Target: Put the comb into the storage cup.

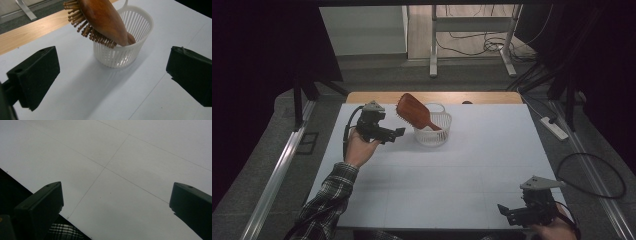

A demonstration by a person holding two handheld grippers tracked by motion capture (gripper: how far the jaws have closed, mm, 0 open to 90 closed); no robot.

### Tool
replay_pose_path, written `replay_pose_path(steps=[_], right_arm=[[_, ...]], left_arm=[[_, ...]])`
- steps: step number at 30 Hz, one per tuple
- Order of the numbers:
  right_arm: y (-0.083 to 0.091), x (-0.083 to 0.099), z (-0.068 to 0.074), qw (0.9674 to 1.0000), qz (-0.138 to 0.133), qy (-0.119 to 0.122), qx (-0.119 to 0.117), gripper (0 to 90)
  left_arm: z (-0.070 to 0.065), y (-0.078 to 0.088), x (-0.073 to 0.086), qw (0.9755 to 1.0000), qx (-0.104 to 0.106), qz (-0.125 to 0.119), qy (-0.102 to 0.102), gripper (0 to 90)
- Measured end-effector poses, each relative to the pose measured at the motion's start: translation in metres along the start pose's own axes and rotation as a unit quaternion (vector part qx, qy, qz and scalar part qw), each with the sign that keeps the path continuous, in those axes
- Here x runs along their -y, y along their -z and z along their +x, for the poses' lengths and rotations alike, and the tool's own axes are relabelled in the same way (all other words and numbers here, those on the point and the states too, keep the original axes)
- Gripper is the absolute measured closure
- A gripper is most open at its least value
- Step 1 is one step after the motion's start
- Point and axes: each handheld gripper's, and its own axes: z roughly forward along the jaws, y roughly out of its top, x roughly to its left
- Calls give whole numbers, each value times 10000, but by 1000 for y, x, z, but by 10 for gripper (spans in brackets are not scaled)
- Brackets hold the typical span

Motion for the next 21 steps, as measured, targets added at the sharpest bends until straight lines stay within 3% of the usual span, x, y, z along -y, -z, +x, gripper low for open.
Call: replay_pose_path(steps=[9, 21], right_arm=[[0, 0, 0, 10000, -31, 18, 22, 0], [1, 0, 1, 10000, -45, 34, 33, 0]], left_arm=[[-6, 6, 10, 9999, -5, 32, -113, 0], [-13, 16, 28, 9999, 19, 26, -101, 0]])
